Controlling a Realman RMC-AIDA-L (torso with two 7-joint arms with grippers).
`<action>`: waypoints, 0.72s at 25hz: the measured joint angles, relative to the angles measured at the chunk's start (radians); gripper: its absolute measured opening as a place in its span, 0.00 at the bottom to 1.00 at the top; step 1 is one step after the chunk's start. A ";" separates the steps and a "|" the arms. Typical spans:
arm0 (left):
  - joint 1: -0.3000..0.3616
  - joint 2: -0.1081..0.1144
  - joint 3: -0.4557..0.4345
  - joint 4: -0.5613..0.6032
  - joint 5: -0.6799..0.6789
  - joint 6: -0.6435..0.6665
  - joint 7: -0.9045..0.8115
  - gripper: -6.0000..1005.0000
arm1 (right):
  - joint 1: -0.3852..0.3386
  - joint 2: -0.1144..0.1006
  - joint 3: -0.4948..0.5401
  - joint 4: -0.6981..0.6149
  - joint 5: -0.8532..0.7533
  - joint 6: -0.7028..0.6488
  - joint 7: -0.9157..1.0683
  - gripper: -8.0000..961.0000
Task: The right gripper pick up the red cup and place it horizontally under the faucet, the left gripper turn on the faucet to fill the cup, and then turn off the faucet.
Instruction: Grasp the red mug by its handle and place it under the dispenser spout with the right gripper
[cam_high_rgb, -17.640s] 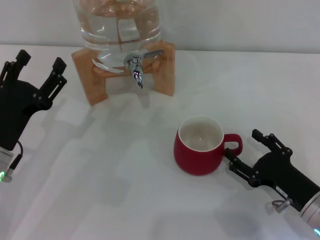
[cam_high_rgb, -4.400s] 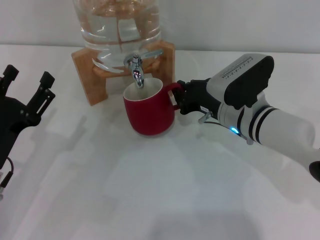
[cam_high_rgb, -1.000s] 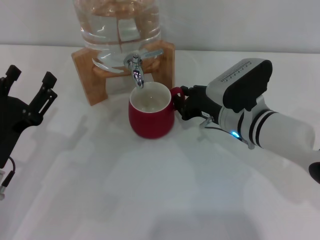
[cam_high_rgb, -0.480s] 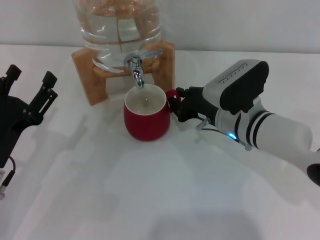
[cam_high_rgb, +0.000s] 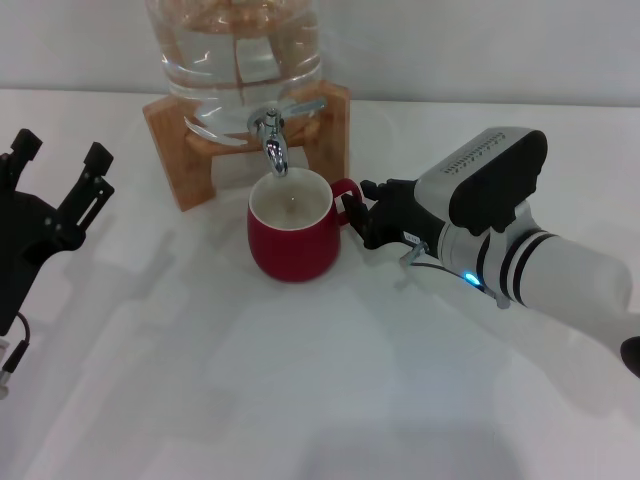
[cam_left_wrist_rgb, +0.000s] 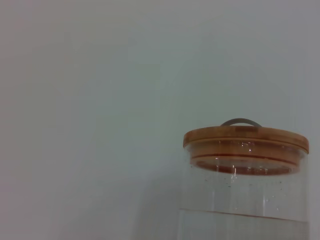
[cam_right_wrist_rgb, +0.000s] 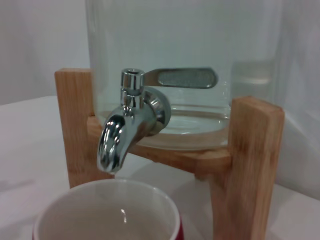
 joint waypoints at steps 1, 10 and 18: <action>0.000 0.000 0.000 0.000 0.000 0.000 0.000 0.87 | -0.002 0.000 -0.001 0.002 0.000 -0.001 -0.001 0.28; 0.000 0.001 -0.006 0.000 0.000 0.000 0.002 0.87 | -0.018 -0.004 -0.001 0.014 -0.007 -0.023 -0.003 0.29; -0.001 0.003 -0.008 0.000 -0.002 0.000 0.005 0.87 | -0.041 -0.010 0.003 0.025 -0.026 -0.032 0.001 0.30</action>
